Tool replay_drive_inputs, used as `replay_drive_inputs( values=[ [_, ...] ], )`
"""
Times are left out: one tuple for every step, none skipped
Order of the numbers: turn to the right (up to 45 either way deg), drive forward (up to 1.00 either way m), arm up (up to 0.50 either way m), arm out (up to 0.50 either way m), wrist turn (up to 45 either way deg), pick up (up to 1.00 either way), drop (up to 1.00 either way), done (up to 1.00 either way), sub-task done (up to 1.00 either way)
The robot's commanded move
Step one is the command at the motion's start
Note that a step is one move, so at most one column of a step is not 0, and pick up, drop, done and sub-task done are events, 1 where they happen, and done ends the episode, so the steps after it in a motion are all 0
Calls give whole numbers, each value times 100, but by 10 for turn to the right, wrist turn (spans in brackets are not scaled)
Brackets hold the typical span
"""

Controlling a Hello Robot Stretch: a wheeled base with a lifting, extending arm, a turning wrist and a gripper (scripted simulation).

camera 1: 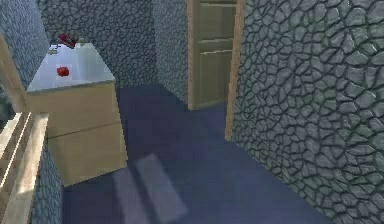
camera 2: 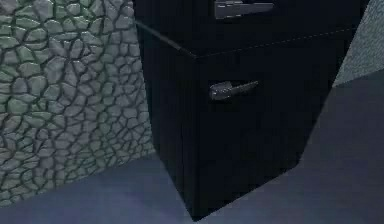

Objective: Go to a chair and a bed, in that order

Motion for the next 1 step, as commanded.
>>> replay_drive_inputs(
  values=[
    [0, 100, 0, 0, 0, 0, 0, 0, 0]
  ],
)
